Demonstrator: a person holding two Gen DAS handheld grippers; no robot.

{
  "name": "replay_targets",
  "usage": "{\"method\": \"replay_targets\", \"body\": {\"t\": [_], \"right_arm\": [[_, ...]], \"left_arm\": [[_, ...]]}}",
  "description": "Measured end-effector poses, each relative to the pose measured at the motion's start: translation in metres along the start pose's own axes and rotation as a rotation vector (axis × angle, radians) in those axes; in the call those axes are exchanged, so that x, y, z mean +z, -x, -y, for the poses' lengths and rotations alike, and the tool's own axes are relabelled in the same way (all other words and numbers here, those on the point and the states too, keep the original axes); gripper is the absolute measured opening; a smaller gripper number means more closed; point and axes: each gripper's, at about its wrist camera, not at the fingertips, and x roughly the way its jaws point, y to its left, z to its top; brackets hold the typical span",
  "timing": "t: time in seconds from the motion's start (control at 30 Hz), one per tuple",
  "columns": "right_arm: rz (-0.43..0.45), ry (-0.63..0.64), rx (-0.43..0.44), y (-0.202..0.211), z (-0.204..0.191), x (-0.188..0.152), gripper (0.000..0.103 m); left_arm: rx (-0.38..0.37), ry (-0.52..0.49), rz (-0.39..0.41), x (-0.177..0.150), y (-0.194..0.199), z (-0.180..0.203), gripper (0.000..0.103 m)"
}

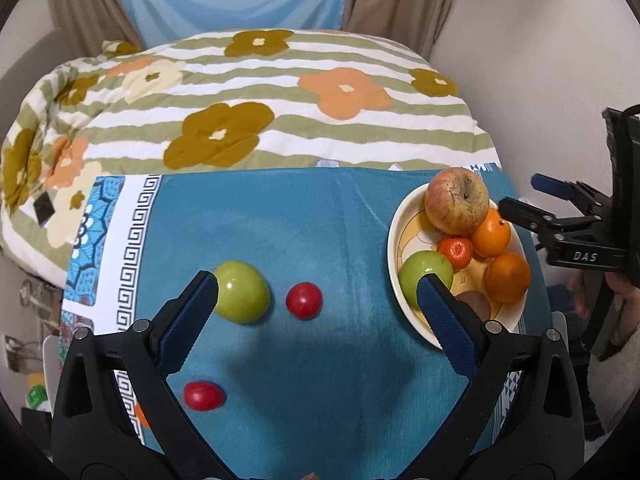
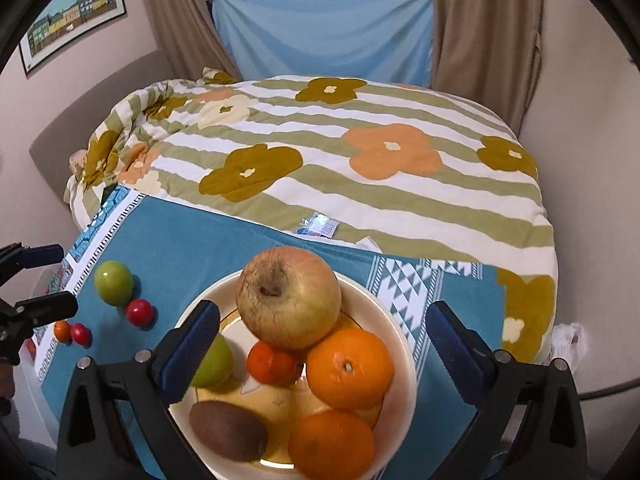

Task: Organize fruits
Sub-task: 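Grasp another mandarin with the left tool while the right tool grasps the red tomato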

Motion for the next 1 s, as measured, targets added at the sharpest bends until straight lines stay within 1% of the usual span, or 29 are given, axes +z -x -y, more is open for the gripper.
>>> {"method": "replay_targets", "body": {"t": [0.17,0.3,0.47,0.7,0.83,1.0], "right_arm": [[0.016,-0.039,-0.005,0.023,-0.001,-0.002,0.103],[0.030,-0.035,-0.033,0.043,-0.019,-0.006,0.103],[0.064,-0.038,-0.037,0.072,-0.057,-0.010,0.103],[0.063,-0.066,0.002,0.089,-0.113,-0.017,0.103],[0.063,-0.089,0.004,0.092,-0.151,-0.027,0.103],[0.048,-0.112,-0.004,0.086,-0.185,-0.037,0.103]], "left_arm": [[0.015,0.013,0.034,-0.006,0.021,-0.010,0.103],[0.015,0.016,0.072,-0.014,0.046,-0.025,0.103],[0.021,0.012,0.115,-0.027,0.080,-0.050,0.103],[0.022,0.009,0.167,-0.049,0.125,-0.099,0.103],[0.022,0.007,0.170,-0.060,0.139,-0.130,0.103],[0.011,-0.010,0.150,-0.074,0.142,-0.166,0.103]]}}
